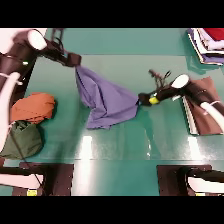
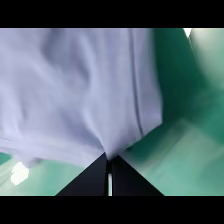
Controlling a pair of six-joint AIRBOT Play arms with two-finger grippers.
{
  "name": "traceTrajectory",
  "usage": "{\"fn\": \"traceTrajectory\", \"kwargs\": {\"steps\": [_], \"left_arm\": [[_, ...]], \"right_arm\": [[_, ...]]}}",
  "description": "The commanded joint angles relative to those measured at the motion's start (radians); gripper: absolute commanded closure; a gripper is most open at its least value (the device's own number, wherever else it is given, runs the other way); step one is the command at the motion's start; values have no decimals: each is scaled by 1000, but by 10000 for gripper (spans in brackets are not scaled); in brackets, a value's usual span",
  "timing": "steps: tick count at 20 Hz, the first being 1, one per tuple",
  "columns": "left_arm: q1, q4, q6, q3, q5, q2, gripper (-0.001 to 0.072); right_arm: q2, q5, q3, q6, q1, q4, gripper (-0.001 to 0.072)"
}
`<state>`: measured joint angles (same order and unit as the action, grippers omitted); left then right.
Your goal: Fold the shirts.
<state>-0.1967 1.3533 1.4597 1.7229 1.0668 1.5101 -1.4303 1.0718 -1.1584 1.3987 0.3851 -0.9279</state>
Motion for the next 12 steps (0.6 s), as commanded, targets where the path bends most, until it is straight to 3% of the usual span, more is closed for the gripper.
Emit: {"fn": "traceTrajectory", "kwargs": {"steps": [1, 8, 12], "left_arm": [[0, 40, -2, 26, -35, -209, 684], [0, 3, -2, 99, -26, -622, 684], [0, -76, -2, 102, 72, -653, 684]], "right_arm": [[166, 103, -198, 17, -68, -159, 696], [466, 194, -549, 18, -216, -200, 698], [446, 258, -703, 41, -235, -198, 698]]}}
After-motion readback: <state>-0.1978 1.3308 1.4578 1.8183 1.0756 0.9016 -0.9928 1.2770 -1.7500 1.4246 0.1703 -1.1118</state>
